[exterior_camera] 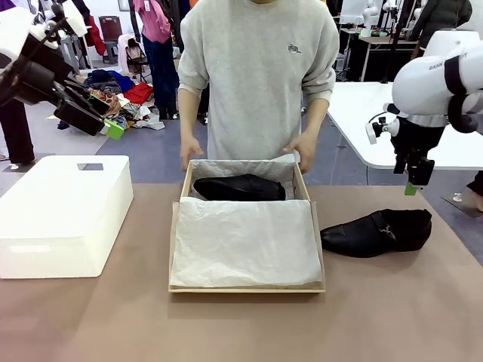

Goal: Pack the shoes into the box.
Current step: Place the other shoe of the Shoes into the Shoes Box.

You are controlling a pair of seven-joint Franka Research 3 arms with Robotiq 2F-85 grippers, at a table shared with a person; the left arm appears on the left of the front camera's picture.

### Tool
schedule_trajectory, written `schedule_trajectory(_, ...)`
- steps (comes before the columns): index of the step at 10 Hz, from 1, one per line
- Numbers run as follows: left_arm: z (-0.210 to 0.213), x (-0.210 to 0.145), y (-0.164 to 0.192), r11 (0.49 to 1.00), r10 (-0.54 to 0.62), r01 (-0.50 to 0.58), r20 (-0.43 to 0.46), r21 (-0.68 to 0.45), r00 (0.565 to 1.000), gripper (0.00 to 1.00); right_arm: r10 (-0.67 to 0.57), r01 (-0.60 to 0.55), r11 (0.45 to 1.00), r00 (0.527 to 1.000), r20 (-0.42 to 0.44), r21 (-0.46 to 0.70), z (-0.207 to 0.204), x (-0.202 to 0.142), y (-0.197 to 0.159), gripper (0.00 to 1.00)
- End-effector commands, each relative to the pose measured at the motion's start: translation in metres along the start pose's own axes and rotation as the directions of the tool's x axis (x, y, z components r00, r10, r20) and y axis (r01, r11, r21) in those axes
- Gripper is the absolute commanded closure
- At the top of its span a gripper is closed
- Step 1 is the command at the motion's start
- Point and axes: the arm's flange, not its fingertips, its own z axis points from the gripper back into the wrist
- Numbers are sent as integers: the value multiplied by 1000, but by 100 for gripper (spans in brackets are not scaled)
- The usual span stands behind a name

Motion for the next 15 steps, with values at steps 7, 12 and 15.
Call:
schedule_trajectory(7, 0, -1, 1, 1000, -7, 7, 11, -12, 1000, 0, 69, -69, 998, 995, 75, -8, -47, -24, 14, 0)
schedule_trajectory(12, 0, -1, 1, 1000, -7, 7, 11, -12, 1000, 0, 69, -71, 997, 993, 95, 11, -70, -25, 7, 0)
schedule_trajectory(15, 0, -1, 1, 1000, -7, 7, 11, -12, 1000, 0, 66, -67, 998, 993, 100, 10, -85, -28, 3, 0)
